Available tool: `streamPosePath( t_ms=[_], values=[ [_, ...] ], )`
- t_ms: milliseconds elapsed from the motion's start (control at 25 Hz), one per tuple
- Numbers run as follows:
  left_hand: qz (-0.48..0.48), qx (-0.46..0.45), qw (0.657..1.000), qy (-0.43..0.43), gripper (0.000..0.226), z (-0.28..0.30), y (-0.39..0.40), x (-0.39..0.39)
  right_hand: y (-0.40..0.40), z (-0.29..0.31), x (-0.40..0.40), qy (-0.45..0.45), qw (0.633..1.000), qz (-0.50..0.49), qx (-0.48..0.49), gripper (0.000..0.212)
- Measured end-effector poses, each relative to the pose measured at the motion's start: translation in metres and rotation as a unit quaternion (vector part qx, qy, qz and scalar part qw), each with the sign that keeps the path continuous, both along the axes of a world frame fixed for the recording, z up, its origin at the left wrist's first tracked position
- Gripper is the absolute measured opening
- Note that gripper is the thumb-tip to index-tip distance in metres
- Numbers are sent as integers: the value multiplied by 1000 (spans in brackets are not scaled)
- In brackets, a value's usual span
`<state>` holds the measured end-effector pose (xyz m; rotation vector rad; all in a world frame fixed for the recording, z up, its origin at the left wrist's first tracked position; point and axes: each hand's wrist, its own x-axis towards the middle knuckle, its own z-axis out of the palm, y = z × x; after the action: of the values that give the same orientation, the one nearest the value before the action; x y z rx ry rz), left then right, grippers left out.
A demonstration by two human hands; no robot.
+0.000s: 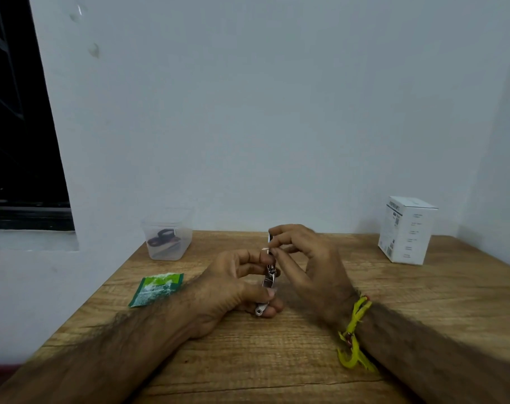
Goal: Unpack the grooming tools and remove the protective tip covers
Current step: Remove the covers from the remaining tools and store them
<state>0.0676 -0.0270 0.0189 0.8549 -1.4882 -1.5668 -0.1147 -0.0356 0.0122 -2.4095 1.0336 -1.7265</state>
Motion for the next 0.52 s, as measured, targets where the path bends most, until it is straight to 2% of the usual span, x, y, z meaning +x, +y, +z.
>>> streamPosePath(
  t_ms=[200, 360, 440, 520],
  values=[
    [-16, -27, 999, -15, 51, 0, 3, 0, -3, -1, -4, -110, 990, -3, 86, 15],
    [-6, -27, 1000, 2, 50, 0, 2, -1, -1, 1, -3, -137, 985, -6, 107, 14],
    [-10, -25, 1000, 3, 49, -1, 1, -1, 1, 1, -1, -150, 984, -19, 93, 13],
    [-12, -21, 1000, 2, 49, -1, 0, 0, 1, 3, -3, -175, 981, -76, 42, 9]
  ],
)
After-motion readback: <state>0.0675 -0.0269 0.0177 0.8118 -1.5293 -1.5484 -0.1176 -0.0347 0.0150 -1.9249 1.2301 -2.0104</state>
